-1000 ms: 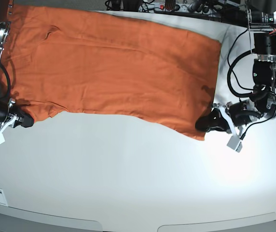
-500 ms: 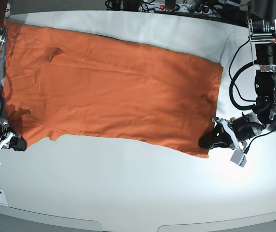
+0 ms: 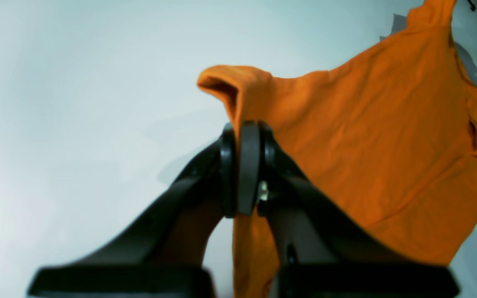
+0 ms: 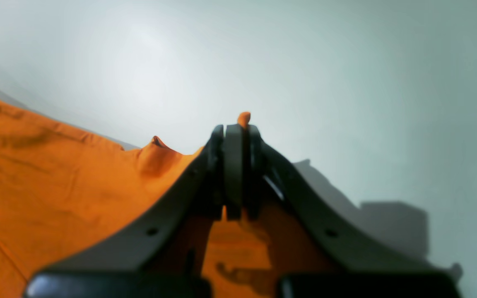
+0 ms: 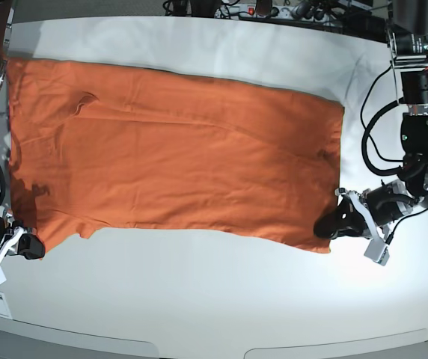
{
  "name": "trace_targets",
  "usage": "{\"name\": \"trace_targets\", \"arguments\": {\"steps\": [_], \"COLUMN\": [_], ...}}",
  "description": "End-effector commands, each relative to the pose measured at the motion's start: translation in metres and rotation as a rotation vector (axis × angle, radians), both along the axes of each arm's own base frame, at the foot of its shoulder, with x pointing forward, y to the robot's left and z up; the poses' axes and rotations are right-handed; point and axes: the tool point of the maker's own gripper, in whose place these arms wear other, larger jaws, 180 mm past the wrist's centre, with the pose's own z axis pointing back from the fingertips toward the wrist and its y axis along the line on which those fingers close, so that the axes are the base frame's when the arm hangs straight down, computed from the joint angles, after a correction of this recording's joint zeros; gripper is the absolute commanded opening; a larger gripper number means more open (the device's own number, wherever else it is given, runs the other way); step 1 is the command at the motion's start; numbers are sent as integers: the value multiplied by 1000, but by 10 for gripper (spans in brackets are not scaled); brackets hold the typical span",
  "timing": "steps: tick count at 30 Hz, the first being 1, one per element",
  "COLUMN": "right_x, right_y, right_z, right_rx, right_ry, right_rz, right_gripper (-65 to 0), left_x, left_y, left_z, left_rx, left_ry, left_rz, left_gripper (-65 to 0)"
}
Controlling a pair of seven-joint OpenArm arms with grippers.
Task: Fold the T-shirt properly
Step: 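Lift both held corners and fold them toward the shoulder edge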
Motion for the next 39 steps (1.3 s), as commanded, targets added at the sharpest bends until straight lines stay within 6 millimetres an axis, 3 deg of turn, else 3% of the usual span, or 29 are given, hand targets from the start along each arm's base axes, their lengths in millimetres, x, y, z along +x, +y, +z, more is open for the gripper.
{"name": "trace_targets", "arguments": {"steps": [1, 8, 14, 18, 24, 32, 39], "right_x": [10, 9, 4, -15, -44, -79, -94], "right_y": [-7, -7, -1, 8, -5, -1, 14], "right_z": [29, 29, 28, 14, -17, -14, -1], "right_rx": [1, -5, 40, 92, 87, 2, -56], "right_ry": [-80, -67, -40, 53, 137, 135, 102], "right_rz": [-7, -2, 21, 67, 51, 135, 216], "right_gripper": [-650, -650, -650, -650, -650, -650, -650], "left_x": [10, 16, 2, -21, -37, -38, -48], "left_y": [2, 2, -8, -12, -2, 12, 16], "left_z": [28, 39, 40, 36, 17, 22, 30], "left_rx": [-19, -12, -67, -117, -103, -80, -102], "left_ry": [-83, -104, -48, 35, 99, 101, 122], "left_rz": [-3, -8, -82, -166, -159, -150, -189], "left_gripper": [-650, -650, -650, -650, -650, -650, -650]}}
